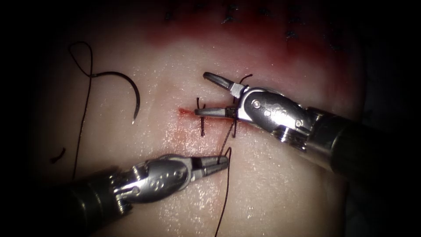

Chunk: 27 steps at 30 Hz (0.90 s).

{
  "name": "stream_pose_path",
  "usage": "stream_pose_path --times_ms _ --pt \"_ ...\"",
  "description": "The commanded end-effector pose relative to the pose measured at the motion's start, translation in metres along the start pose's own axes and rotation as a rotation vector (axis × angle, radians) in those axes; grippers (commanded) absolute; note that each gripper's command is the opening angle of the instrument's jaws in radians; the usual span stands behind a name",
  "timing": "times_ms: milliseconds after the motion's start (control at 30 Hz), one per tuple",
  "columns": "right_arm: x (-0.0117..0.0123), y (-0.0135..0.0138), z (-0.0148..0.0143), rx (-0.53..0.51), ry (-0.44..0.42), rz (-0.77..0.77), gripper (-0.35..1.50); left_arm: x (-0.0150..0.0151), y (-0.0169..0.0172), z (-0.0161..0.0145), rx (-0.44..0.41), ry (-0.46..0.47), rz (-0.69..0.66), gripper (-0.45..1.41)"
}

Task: Wound Closure
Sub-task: Create two wraps around right end-effector, counter-clockwise, with left needle holder

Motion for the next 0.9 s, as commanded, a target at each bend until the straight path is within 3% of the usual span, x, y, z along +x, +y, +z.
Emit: stream_pose_path --times_ms 33,200,267,500,600,733,833,900 --pt "-0.0013 -0.0001 0.0008 0.016 -0.012 -0.011 1.2 0.0004 -0.0003 0.0005 0.001 0.001 0.003 -0.35" --pt "-0.0042 -0.0016 0.0011 0.068 -0.035 -0.047 1.16 0.0023 -0.0015 -0.0007 0.014 0.002 0.025 -0.35" --pt "-0.0053 -0.0023 0.0011 0.106 -0.044 -0.055 1.05 0.0029 -0.0022 -0.0015 0.023 -0.008 0.033 -0.35" --pt "-0.0073 -0.0031 0.0015 0.148 -0.053 -0.067 0.98 0.0035 -0.005 -0.0043 0.059 -0.039 0.054 -0.35" --pt "-0.0077 -0.0039 0.0018 0.181 -0.051 -0.077 0.95 0.0036 -0.0063 -0.0038 0.056 -0.049 0.093 -0.35" --pt "-0.0081 -0.0044 0.002 0.217 -0.054 -0.084 0.88 0.0036 -0.0079 -0.0028 0.015 -0.034 0.157 -0.35" --pt "-0.008 -0.0043 0.0015 0.297 -0.004 -0.049 0.69 0.002 -0.0099 -0.0014 -0.108 -0.102 0.225 -0.35" --pt "-0.0079 -0.0043 0.0013 0.311 0.005 -0.043 0.63 0.0017 -0.01 -0.0013 -0.127 -0.114 0.231 -0.35"
